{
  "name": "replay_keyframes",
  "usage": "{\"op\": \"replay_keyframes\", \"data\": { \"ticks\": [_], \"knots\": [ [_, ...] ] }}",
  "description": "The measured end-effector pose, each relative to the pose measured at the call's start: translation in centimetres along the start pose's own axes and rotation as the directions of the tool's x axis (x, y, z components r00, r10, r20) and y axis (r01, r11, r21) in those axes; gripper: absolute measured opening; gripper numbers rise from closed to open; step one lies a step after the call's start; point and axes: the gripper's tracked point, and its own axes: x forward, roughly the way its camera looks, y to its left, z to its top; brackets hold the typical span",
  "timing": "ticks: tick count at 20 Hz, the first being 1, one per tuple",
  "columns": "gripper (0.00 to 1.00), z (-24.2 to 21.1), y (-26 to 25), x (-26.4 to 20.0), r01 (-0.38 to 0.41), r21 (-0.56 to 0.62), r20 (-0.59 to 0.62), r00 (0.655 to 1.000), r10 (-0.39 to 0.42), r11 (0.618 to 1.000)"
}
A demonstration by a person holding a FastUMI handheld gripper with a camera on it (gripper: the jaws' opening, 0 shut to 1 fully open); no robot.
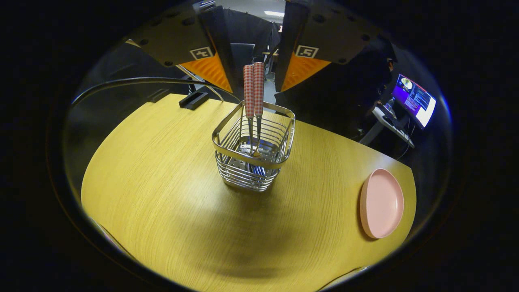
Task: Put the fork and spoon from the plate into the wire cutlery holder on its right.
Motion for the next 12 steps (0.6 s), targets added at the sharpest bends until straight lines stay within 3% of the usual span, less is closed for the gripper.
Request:
{"op": "replay_keyframes", "data": {
  "ticks": [3,6,9,12],
  "knots": [
    [0.69,-0.6,0.7,-0.9,-0.033,-0.033,0.121,0.992,0.037,0.999],
    [0.94,-0.7,0.5,-2.0,-0.025,-0.048,0.262,0.964,0.037,0.999],
    [0.99,-0.4,1.0,-3.2,-0.044,-0.014,0.445,0.894,0.046,0.999],
    [1.0,-0.3,1.0,-5.7,-0.046,0.025,0.613,0.79,0.021,0.999]
  ]
}}
